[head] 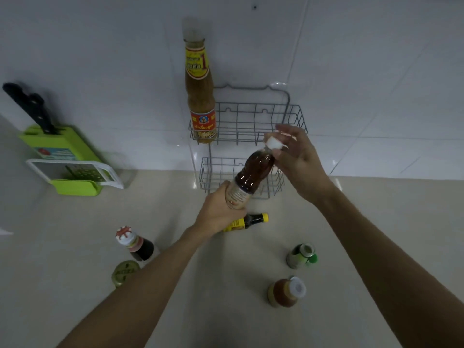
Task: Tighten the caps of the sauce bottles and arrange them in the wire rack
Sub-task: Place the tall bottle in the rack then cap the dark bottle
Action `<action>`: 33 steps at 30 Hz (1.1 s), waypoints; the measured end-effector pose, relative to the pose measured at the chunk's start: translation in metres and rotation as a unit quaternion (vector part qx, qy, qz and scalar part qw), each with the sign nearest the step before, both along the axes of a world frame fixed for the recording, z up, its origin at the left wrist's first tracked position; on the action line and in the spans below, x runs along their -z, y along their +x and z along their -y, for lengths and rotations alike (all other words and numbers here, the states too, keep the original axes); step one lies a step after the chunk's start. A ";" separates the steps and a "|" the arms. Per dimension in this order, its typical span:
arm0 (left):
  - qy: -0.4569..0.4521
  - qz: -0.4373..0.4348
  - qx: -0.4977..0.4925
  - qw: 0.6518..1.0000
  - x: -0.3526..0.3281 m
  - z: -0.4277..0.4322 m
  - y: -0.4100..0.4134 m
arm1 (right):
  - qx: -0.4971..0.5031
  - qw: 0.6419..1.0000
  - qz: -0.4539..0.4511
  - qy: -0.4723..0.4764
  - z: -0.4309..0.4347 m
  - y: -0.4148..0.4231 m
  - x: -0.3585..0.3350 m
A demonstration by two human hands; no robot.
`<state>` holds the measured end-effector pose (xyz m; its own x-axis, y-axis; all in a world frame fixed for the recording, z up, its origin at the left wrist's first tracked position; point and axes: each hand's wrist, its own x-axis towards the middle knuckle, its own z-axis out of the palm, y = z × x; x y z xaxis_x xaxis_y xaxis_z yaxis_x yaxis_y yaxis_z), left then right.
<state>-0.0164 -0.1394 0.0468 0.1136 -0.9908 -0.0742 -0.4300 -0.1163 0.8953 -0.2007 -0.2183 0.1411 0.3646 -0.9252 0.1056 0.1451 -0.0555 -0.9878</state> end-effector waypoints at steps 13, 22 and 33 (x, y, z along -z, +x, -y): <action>-0.209 0.050 -0.091 0.973 -0.054 -0.009 0.005 | 0.186 0.980 -0.062 -0.045 -0.025 0.036 -0.042; -0.116 -0.269 -0.178 0.939 -0.140 0.053 0.041 | 0.025 0.980 -0.120 -0.157 0.051 0.069 -0.095; -0.116 -0.256 -0.118 0.952 -0.121 0.072 0.050 | -0.039 0.975 -0.195 -0.100 0.072 0.101 -0.068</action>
